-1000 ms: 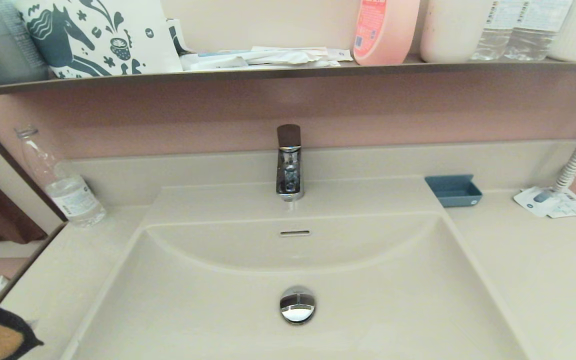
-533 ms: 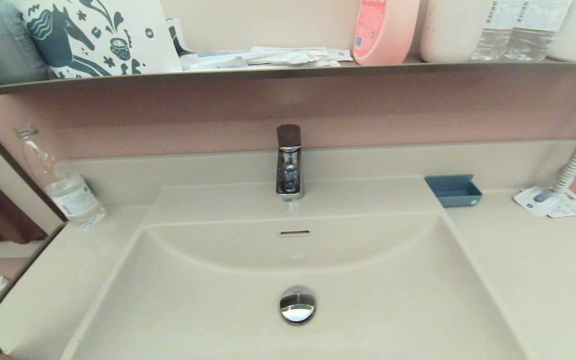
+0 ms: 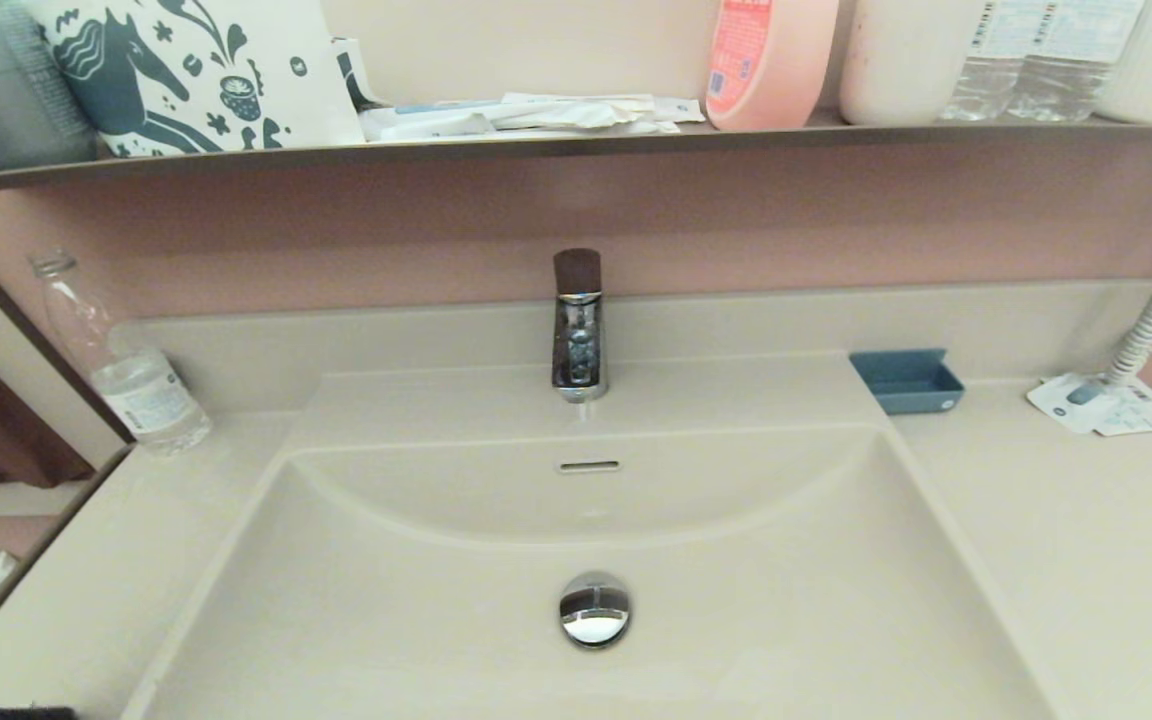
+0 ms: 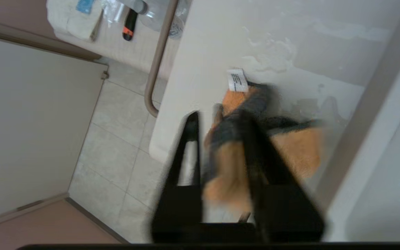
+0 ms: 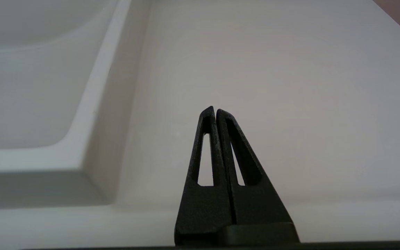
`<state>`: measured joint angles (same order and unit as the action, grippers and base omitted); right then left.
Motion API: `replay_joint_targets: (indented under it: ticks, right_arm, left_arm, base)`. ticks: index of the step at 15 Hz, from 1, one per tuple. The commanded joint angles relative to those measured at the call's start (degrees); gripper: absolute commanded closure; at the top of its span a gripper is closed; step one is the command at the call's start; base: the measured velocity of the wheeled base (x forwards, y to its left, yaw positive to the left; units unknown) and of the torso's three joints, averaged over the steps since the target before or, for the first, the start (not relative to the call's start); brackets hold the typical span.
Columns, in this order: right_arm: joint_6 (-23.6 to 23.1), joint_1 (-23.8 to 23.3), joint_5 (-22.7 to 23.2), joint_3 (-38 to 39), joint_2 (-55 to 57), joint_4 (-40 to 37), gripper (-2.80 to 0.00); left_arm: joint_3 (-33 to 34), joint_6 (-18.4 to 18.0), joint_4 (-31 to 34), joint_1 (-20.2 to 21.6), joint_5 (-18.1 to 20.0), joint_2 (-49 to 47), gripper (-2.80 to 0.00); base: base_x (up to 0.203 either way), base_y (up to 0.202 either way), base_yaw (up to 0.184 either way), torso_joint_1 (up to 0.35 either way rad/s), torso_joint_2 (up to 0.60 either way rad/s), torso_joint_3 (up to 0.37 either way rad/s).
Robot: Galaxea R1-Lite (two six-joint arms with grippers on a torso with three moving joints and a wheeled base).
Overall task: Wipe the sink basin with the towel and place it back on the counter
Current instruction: Wipe the sink
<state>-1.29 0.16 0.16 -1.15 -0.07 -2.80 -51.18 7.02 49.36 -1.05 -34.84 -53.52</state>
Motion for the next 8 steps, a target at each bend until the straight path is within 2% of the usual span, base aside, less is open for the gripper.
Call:
replay_joint_targets:
  ticks: [1, 5, 6, 7, 8]
  right_arm:
    - [0.0, 0.0, 0.0, 0.0, 0.1, 0.0, 0.0]
    - [0.0, 0.0, 0.0, 0.0, 0.1, 0.0, 0.0]
    - [0.0, 0.0, 0.0, 0.0, 0.1, 0.0, 0.0]
    - [0.0, 0.0, 0.0, 0.0, 0.1, 0.0, 0.0]
    - [0.0, 0.0, 0.0, 0.0, 0.1, 0.0, 0.0]
  left_arm:
    - [0.1, -0.1, 0.3, -0.1, -0.1, -0.1, -2.8]
    - [-0.3, -0.3, -1.5, -0.3, -0.1, -0.3, -2.8]
    - [-0.1, -0.3, -3.2, -0.4, 0.3, -0.7, -1.3]
    - [0.0, -0.3, -4.6, -1.1, 1.2, -0.9, 0.0]
    - [0.0, -0.3, -6.3, -1.9, 2.2, -1.3, 0.0]
  base:
    - [0.0, 0.0, 0.0, 0.0, 0.0, 0.0]
    - [0.0, 0.0, 0.0, 0.0, 0.0, 0.0]
    - [0.0, 0.0, 0.0, 0.0, 0.0, 0.0]
    - [0.0, 0.0, 0.0, 0.0, 0.0, 0.0]
    - [0.0, 0.0, 0.0, 0.0, 0.0, 0.0]
